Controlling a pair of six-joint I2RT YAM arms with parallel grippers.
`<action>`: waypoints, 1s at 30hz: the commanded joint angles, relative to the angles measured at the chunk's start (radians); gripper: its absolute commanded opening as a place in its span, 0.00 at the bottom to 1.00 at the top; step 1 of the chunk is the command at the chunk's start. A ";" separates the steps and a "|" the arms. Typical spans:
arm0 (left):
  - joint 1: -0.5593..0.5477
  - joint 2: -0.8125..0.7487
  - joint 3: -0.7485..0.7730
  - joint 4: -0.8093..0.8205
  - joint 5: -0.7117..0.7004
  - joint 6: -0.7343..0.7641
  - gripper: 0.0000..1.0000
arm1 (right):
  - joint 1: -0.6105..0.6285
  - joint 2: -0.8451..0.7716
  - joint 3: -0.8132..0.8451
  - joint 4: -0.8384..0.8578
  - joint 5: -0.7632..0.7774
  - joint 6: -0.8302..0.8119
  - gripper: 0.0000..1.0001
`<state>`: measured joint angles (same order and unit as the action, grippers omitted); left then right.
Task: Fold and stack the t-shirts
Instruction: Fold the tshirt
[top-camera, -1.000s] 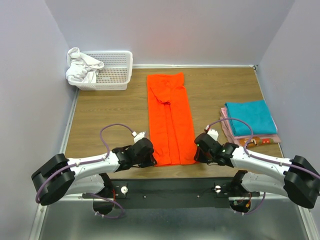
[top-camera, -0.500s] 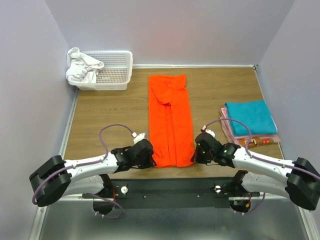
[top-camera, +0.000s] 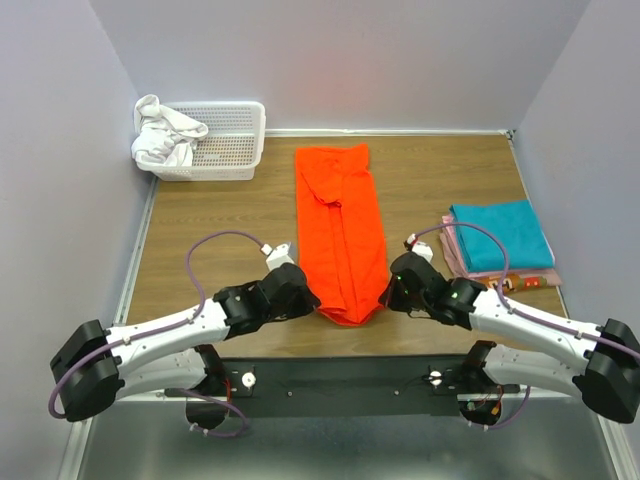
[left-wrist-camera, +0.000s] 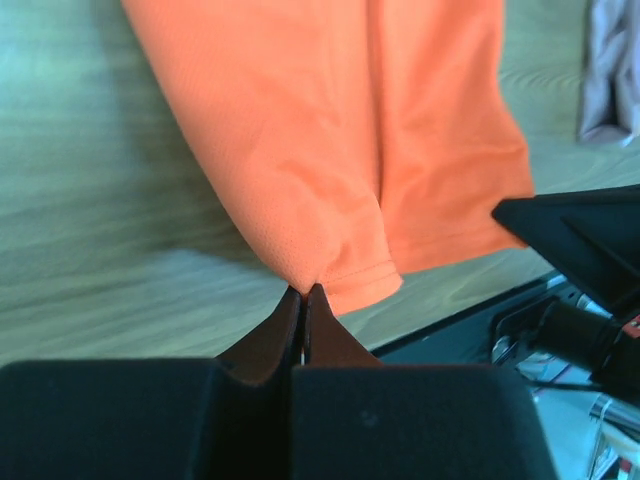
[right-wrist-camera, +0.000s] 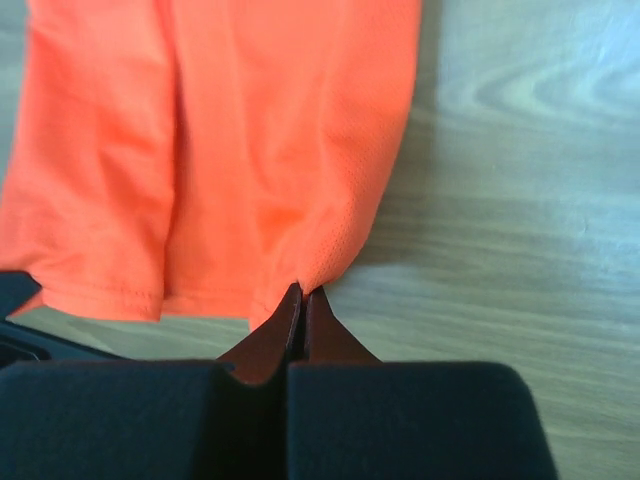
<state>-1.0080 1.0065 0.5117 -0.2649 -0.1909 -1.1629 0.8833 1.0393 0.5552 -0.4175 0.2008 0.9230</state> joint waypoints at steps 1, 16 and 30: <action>0.020 0.041 0.083 -0.010 -0.116 0.049 0.00 | 0.000 0.007 0.075 -0.014 0.143 -0.023 0.01; 0.241 0.201 0.289 0.050 -0.091 0.295 0.00 | -0.043 0.214 0.340 -0.007 0.347 -0.122 0.00; 0.388 0.360 0.461 0.058 -0.032 0.431 0.00 | -0.197 0.378 0.541 0.037 0.263 -0.223 0.00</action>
<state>-0.6514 1.3220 0.9165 -0.2184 -0.2493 -0.7944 0.7330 1.3869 1.0439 -0.4042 0.4721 0.7410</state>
